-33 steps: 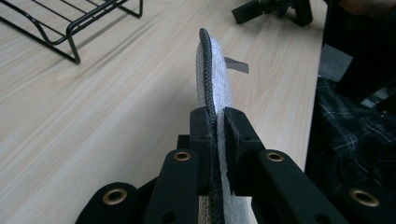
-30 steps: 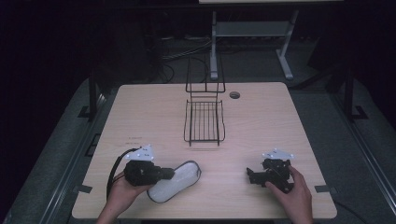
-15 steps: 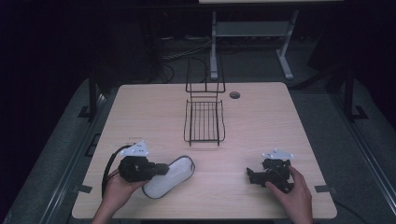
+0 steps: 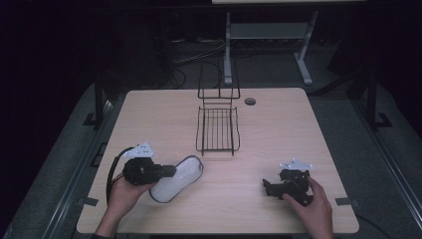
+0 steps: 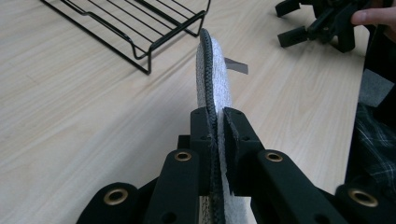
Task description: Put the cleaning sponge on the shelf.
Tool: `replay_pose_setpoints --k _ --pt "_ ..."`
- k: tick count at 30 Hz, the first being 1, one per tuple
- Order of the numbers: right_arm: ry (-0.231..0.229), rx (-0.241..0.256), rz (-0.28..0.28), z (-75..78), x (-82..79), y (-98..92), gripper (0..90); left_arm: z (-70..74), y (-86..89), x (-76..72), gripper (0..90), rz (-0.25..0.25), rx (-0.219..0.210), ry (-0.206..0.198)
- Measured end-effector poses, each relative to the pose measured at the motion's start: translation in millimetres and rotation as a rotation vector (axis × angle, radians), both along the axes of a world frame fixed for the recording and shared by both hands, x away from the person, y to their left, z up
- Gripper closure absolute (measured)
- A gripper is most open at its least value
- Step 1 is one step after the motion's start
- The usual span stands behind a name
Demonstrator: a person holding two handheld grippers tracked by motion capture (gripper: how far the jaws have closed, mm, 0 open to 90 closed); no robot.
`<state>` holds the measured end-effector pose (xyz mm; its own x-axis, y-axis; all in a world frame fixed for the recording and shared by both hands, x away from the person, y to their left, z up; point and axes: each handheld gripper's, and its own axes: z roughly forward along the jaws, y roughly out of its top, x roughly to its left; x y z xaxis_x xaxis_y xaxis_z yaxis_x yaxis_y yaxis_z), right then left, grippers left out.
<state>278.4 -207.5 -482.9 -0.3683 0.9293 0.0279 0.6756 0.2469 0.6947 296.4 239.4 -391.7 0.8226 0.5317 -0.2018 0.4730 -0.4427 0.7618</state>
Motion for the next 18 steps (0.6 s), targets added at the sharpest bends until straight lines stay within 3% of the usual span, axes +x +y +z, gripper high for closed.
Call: replay_pose_setpoints --k 10,18 --pt "0.000 0.000 0.000 0.0 0.1 0.0 0.0 4.2 0.7 12.3 82.4 0.021 -0.030 -0.008" --pt "0.000 0.001 0.000 0.0 0.2 0.2 0.0 6.3 -1.0 20.8 82.2 0.036 -0.028 -0.018"
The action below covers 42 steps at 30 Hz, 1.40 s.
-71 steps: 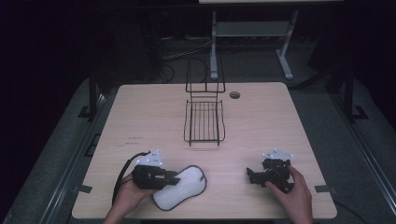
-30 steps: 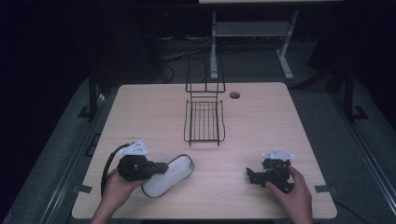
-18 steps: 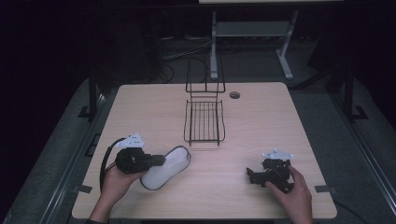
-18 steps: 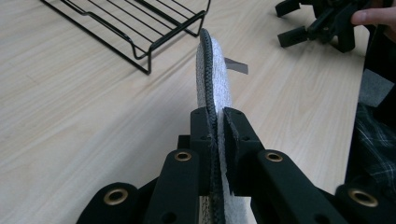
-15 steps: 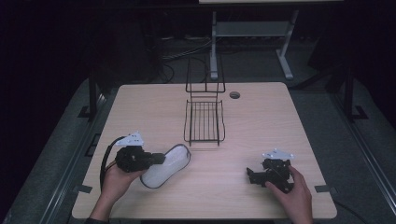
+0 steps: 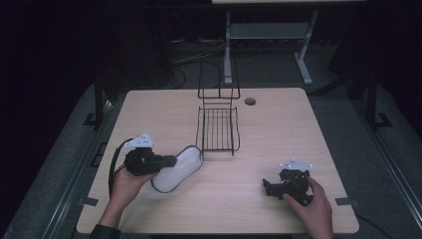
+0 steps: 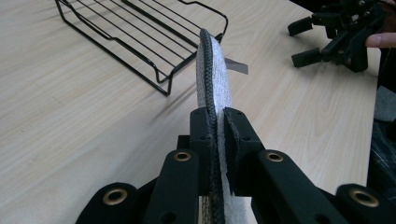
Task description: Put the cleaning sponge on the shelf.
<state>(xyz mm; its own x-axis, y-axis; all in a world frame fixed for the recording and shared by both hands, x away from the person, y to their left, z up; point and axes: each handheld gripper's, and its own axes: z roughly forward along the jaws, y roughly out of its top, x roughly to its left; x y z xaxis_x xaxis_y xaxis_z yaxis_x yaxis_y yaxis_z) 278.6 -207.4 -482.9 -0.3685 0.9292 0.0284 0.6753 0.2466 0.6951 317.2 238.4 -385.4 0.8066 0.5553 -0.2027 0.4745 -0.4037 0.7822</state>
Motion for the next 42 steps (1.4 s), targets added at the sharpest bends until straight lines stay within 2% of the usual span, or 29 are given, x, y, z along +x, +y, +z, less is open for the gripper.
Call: replay_pose_setpoints --k 18,23,42 --pt "0.001 0.000 -0.001 0.0 0.2 0.3 0.0 3.8 -2.4 21.2 82.2 0.041 -0.005 -0.020" --pt "0.001 0.001 0.000 0.1 0.2 0.2 0.0 7.7 -5.7 28.1 82.2 0.040 0.012 -0.034" --pt "0.000 -0.001 0.000 0.1 0.1 0.2 0.0 15.2 -19.0 50.2 82.2 0.042 -0.006 -0.049"
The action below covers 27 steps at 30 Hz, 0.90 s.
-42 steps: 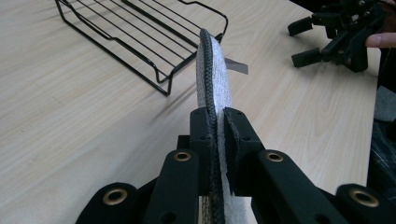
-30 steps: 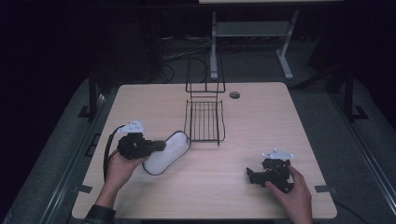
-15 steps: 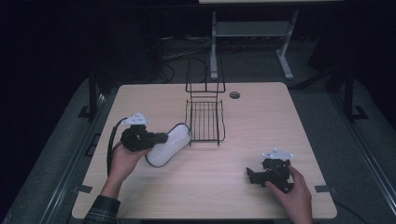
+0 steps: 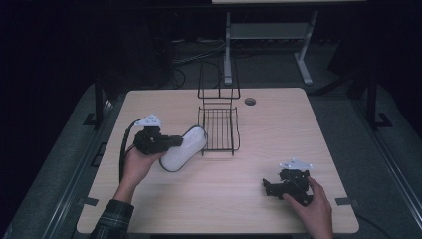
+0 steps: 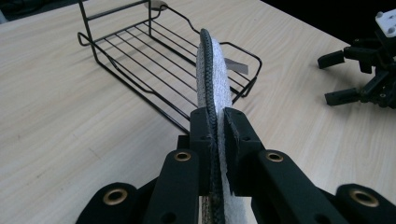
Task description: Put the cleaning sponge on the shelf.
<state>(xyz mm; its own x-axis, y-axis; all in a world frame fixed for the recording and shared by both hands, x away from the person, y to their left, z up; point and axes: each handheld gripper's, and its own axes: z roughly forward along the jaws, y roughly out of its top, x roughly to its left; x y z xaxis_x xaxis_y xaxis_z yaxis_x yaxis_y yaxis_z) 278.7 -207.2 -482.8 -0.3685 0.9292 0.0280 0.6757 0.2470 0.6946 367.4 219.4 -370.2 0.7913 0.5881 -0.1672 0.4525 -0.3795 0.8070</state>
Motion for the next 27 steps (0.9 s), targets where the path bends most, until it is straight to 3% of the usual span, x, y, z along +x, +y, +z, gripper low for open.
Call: replay_pose_setpoints --k 27 --pt "0.000 0.001 -0.001 -0.1 0.1 0.1 0.0 15.1 -31.7 50.8 82.3 -0.007 -0.025 -0.008"
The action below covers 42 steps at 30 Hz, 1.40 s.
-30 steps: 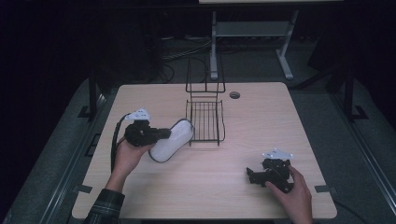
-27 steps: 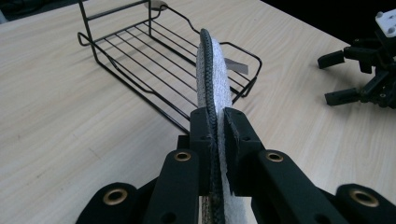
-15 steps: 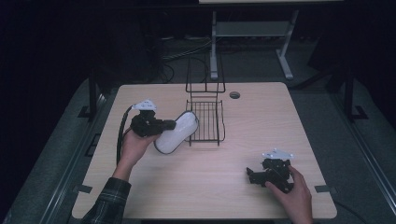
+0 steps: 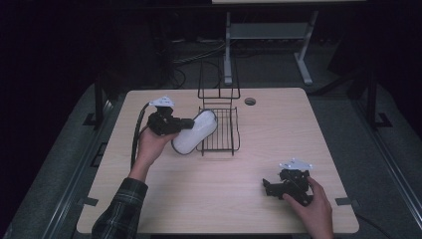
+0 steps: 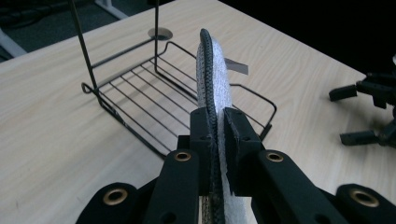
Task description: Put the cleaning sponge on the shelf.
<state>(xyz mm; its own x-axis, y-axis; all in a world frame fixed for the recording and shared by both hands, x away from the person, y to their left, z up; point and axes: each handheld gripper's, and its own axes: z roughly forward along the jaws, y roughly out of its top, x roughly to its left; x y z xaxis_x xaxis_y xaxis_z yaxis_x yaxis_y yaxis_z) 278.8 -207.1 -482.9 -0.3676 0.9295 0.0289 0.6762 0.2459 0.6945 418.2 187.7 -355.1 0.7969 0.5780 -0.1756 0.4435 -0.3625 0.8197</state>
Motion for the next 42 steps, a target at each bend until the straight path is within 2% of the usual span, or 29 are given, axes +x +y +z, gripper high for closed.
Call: replay_pose_setpoints --k 6,12,17,24,30,31,34,40,42 --pt "0.000 0.000 0.000 0.0 0.0 0.0 0.0 -2.3 -9.9 12.8 82.2 0.005 -0.007 0.001" --pt "0.000 0.000 0.000 0.0 0.0 0.0 0.0 -4.8 -21.8 23.2 82.3 0.019 -0.032 0.012" --pt "0.000 0.000 0.000 0.0 0.0 0.0 0.0 -6.5 -28.9 32.2 82.2 0.019 -0.021 0.011" --pt "0.000 0.000 0.000 0.0 0.0 0.0 0.0 -11.5 -38.7 41.3 82.2 0.021 -0.033 0.013" --pt "0.000 0.000 0.000 0.0 0.0 0.0 0.0 -17.7 -46.2 47.2 82.2 0.036 -0.060 0.040" --pt "0.000 0.000 0.000 0.0 0.0 0.0 0.0 -18.8 -46.0 48.8 82.0 0.033 -0.042 0.037" --pt "0.000 0.000 0.000 0.0 0.0 0.0 0.0 -23.2 -44.9 53.2 81.9 0.034 -0.028 0.045" --pt "0.000 0.000 0.000 0.0 0.0 0.0 0.0 -32.2 -45.2 59.3 80.8 0.064 -0.041 0.064" --pt "0.000 0.000 0.000 0.0 0.0 0.0 0.0 -34.6 -45.0 61.5 80.3 0.066 -0.025 0.062"
